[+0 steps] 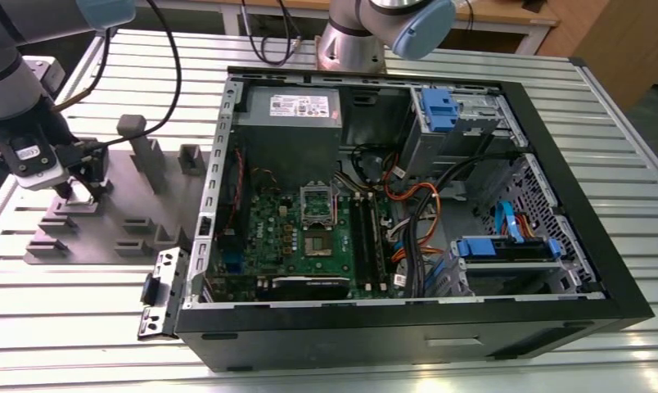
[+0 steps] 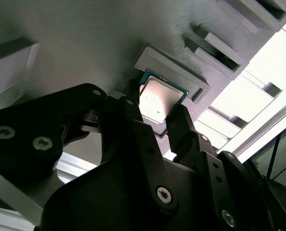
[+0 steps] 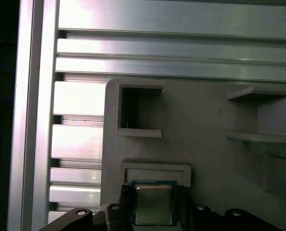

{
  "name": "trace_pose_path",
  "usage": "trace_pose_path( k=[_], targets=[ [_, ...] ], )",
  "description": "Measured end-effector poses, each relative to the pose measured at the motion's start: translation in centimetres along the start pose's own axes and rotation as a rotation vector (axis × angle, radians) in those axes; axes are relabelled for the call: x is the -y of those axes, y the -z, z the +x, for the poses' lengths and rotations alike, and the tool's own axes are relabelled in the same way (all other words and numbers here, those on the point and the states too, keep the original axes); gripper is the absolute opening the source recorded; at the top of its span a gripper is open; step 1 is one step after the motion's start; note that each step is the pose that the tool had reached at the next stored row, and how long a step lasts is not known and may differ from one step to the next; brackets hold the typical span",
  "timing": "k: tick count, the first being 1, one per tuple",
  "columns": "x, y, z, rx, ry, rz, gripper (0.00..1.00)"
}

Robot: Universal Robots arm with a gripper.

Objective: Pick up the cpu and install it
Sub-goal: 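Pick up the cpu and move it towards the insertion slot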

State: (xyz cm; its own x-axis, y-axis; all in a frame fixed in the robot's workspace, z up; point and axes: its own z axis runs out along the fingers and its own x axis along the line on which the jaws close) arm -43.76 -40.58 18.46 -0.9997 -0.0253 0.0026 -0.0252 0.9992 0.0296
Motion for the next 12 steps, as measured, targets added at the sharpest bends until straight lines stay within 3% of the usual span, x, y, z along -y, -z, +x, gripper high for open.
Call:
trace_pose_path(
  k=[9, 12],
  targets=[
    [0.00, 0.00, 0.00, 0.0000, 0.000, 0.0001, 0.47],
    [-0.01, 0.30, 0.00, 0.0001, 0.000, 0.0000, 0.47]
  ],
)
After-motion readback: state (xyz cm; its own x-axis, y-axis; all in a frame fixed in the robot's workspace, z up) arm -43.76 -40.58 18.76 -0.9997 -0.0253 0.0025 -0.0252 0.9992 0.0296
